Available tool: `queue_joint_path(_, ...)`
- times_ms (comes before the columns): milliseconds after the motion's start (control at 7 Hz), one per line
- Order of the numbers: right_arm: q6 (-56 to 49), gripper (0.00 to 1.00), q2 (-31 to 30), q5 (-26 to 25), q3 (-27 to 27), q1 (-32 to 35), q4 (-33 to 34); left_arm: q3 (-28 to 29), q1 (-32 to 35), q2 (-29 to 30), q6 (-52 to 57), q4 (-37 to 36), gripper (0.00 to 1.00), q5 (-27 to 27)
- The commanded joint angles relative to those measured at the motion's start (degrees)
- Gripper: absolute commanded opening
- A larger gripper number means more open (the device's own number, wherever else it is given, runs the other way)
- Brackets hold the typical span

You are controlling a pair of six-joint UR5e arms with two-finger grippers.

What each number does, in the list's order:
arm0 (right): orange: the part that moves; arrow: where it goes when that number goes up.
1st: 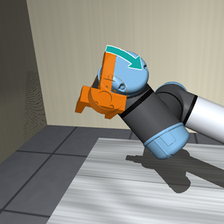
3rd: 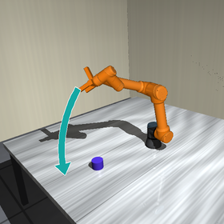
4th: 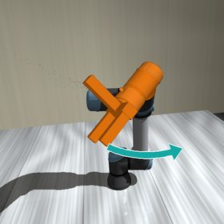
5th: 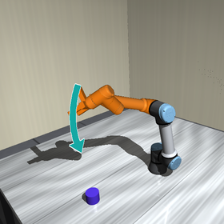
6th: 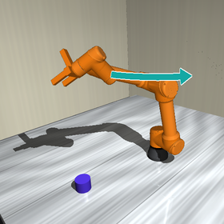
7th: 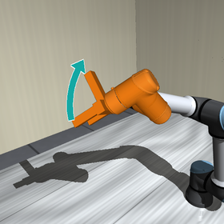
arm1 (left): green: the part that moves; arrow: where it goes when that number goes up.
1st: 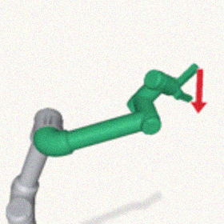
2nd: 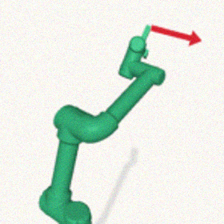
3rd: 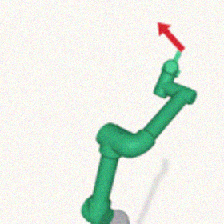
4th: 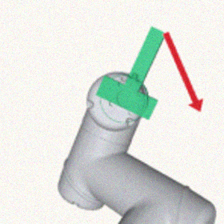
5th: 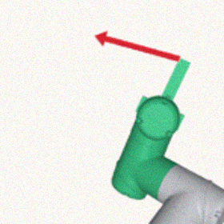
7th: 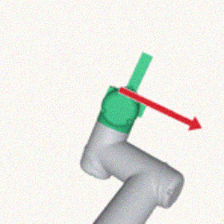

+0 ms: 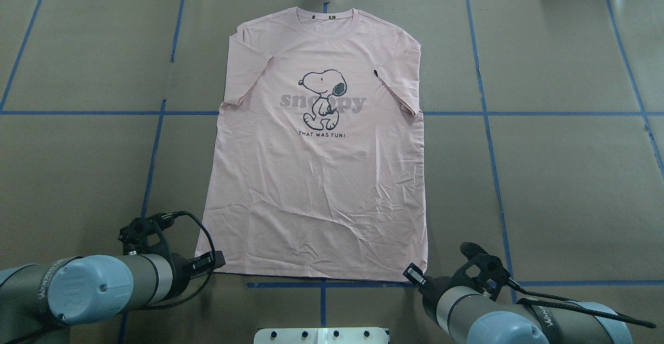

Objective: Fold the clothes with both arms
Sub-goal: 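Grasp the hem corners with both grippers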

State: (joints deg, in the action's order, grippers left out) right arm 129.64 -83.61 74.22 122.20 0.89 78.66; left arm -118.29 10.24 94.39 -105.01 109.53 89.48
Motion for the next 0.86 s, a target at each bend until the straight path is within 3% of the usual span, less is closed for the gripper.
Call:
queue_joint_path(0,0.00,0.00,-0.06,0.14,0.14,-0.01,0.00,0.17,-0.22,0.27,-0.19,-0.46,0.79,-0.09)
queue_joint_path(429,0.00,0.00,-0.06,0.14,0.06,-0.01,0.00,1.83,-0.31,0.36,0.07,-0.81,0.74,-0.09)
queue_joint_path(571,0.00,0.00,-0.06,0.14,0.14,0.07,0.00,1.92,-0.31,0.27,0.07,-0.81,0.69,-0.09)
queue_joint_path(714,0.00,0.00,-0.06,0.14,0.14,-0.01,0.00,1.92,-0.31,0.27,-0.37,-0.90,0.56,0.00)
